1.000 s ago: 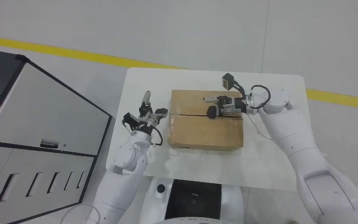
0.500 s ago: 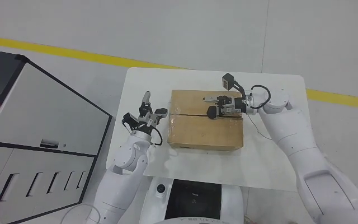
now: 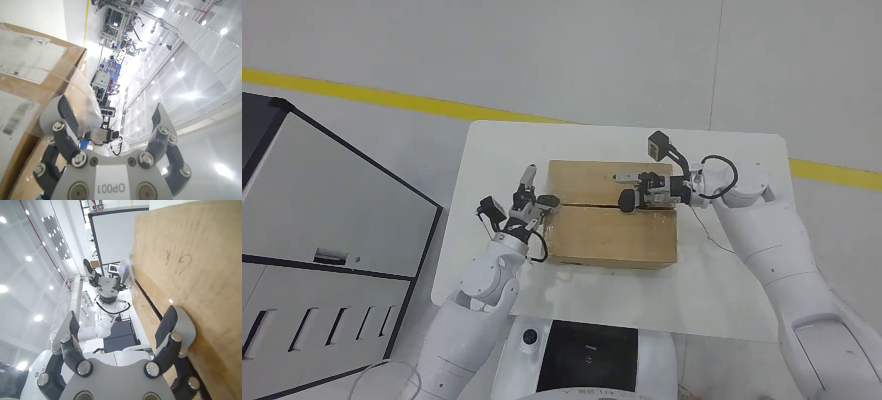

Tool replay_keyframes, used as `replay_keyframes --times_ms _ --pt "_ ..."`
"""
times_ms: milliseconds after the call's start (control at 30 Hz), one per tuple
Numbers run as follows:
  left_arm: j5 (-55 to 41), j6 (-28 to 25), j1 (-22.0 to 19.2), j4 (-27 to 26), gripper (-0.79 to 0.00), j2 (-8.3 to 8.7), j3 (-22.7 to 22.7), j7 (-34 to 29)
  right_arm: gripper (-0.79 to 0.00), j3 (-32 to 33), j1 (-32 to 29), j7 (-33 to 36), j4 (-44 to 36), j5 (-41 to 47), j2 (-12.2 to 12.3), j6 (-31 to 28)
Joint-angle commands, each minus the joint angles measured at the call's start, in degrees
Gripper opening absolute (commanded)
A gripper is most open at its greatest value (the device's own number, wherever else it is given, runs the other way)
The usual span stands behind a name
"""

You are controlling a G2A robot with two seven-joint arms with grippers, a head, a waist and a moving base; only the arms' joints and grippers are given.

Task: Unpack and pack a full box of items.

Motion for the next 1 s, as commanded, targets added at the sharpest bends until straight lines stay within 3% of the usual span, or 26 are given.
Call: replay_keyframes --times_ms 0,700,967 --pt "0.28 -0.15 -0.25 0.2 0.0 -0.16 0.91 0.48 0.0 0.1 -0.22 0.15 -0.38 -0.14 0.12 0.12" --pt "-0.03 -0.4 -4.23 1.53 0.0 -1.9 8.74 1.49 0.0 0.98 -1.91 0.18 -0.48 0.85 0.97 0.29" --pt "-1.21 -1.5 -4.61 1.86 0.0 -2.18 8.45 2.03 0.0 0.8 -2.0 0.31 -0.88 0.9 1.11 0.18"
